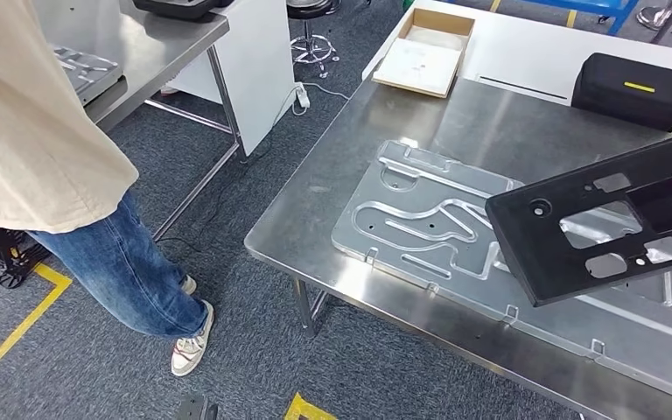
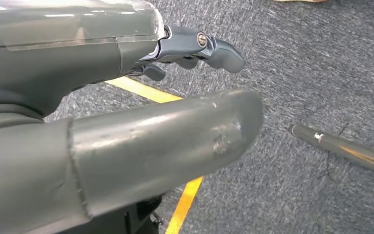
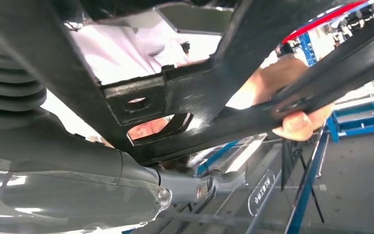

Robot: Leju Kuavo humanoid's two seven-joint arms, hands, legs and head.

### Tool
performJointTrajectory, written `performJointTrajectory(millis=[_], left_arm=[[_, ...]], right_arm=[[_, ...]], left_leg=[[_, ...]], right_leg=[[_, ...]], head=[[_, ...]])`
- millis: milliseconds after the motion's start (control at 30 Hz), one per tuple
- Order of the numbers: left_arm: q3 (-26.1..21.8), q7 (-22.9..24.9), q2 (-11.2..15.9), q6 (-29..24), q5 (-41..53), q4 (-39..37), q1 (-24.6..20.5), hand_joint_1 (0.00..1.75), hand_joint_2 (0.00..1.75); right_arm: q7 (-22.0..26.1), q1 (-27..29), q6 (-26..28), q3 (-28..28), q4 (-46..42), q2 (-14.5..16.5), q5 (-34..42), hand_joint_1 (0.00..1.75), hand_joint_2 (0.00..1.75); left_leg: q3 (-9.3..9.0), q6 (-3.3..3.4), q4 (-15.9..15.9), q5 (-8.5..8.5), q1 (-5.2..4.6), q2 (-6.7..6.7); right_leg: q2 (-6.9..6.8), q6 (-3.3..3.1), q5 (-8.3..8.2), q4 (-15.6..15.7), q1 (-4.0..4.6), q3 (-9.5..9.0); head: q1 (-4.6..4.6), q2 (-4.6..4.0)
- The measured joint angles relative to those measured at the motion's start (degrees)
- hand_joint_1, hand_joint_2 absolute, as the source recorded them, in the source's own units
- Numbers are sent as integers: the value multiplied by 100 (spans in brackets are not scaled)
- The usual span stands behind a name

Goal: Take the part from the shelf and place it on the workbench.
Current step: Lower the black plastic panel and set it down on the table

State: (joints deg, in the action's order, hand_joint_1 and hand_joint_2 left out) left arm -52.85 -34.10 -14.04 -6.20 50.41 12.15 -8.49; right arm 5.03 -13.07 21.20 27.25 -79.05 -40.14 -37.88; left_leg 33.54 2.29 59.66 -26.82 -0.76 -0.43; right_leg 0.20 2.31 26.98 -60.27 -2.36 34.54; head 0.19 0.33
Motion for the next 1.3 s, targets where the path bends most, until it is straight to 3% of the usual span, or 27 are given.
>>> performJointTrajectory(millis=[67,167,200,233,267,333,400,533,567,633,700,733,767,833,900,1000,1067,1100,1200,1233,1267,1300], left_arm=[[1,1,0,4,3,0,-3,0,0],[2,1,-1,11,5,0,-1,0,0],[2,1,-1,13,5,0,4,0,0],[2,2,-1,14,6,0,8,0,0],[3,2,-1,15,6,0,10,0,0],[5,2,0,15,8,0,6,0,0],[7,1,2,15,8,0,3,0,0],[8,1,-2,15,8,0,6,0,0],[9,0,-4,15,8,0,1,0,0],[12,-2,-8,18,8,0,-8,0,0],[13,-2,-9,22,5,0,-7,0,0],[13,-1,-10,22,4,0,-6,0,0],[13,1,-13,23,3,0,-5,0,0],[13,4,-22,23,2,0,-4,0,0],[14,7,-28,22,2,0,-12,0,0],[15,10,-30,21,1,0,-15,0,0],[15,11,-30,20,-2,0,-15,0,0],[15,11,-30,20,-4,0,-17,0,0],[15,11,-30,19,-5,0,-9,0,0],[15,10,-30,19,-5,0,0,0,0],[15,10,-29,19,-5,0,8,0,0],[15,9,-29,19,-5,0,12,0,0]], right_arm=[[2,-14,-10,2,-9,-16,0,0,0],[-10,-32,-34,4,-16,-36,0,0,0],[-17,-35,-43,5,-15,-36,0,0,0],[-23,-36,-50,5,-15,-37,0,0,0],[-27,-38,-56,6,-14,-40,0,0,0],[-34,-42,-61,7,-13,-55,0,0,0],[-43,-50,-65,7,-9,-65,0,0,0],[-60,-55,-68,11,6,-83,-1,0,0],[-63,-57,-71,14,12,-95,-1,0,0],[-66,-61,-75,19,31,-107,0,0,0],[-62,-54,-77,20,50,-109,0,0,0],[-57,-50,-77,20,56,-108,0,0,0],[-53,-50,-76,20,60,-109,0,0,0],[-45,-55,-75,20,63,-109,0,0,0],[-32,-56,-75,21,58,-108,-1,0,0],[-7,-50,-77,26,34,-114,-2,0,0],[0,-65,-77,27,9,-120,-1,0,0],[0,-72,-77,27,-2,-124,-1,0,0],[-7,-71,-78,27,-15,-129,-2,0,0],[-16,-72,-78,27,-15,-128,-2,0,0],[-27,-80,-78,28,-14,-128,-2,0,0],[-36,-91,-78,29,-15,-129,-2,0,0]], left_leg=[[104,-57,251,-188,17,4],[593,-128,1356,-757,51,10],[716,-133,1626,-832,56,10],[744,-128,1687,-794,59,10],[659,-111,1509,-645,59,10],[272,-42,691,-234,46,-4],[-5,15,87,-33,22,-14],[-75,96,-135,37,14,10],[-99,131,-198,73,26,19],[-125,169,-260,108,30,30],[-126,180,-252,100,23,32],[-130,180,-240,88,22,31],[-136,173,-219,69,26,29],[-148,133,-145,1,38,16],[-120,74,-38,-69,15,-4],[-85,25,4,-96,-15,-14],[-37,-22,139,-207,-3,-6],[60,-53,366,-351,8,-1],[602,-115,1499,-852,35,7],[712,-117,1694,-867,39,7],[715,-107,1662,-765,41,7],[607,-86,1400,-563,41,5]], right_leg=[[-17,-74,-17,16,-15,-5],[-43,-117,-27,19,-7,10],[-47,-118,-28,17,-4,13],[-49,-118,-27,15,-3,12],[-49,-115,-26,13,-2,6],[-52,-101,-20,16,1,-8],[-53,-57,-30,28,11,-3],[-51,74,-39,78,-9,1],[-48,91,48,-28,-13,46],[-37,107,365,-589,-7,304],[-28,131,606,-1270,1,647],[-27,144,577,-1391,-2,722],[-29,156,436,-1284,-8,684],[-50,179,52,-602,-28,362],[-63,150,-98,-90,-19,133],[-51,33,-64,-43,0,133],[-68,-38,-62,-32,-8,114],[-82,-67,-61,-25,-10,101],[-123,-97,-55,-20,-3,94],[-130,-98,-53,-20,-3,92],[-132,-99,-51,-21,-3,86],[-130,-97,-48,-20,-1,74]], head=[[-1,0],[-1,0],[-1,0],[-1,0],[-1,0],[1,0],[2,0],[0,0],[2,0],[4,0],[3,0],[2,0],[2,0],[4,0],[5,0],[-2,0],[-4,0],[-5,0],[-8,0],[-8,0],[-8,0],[-8,0]])
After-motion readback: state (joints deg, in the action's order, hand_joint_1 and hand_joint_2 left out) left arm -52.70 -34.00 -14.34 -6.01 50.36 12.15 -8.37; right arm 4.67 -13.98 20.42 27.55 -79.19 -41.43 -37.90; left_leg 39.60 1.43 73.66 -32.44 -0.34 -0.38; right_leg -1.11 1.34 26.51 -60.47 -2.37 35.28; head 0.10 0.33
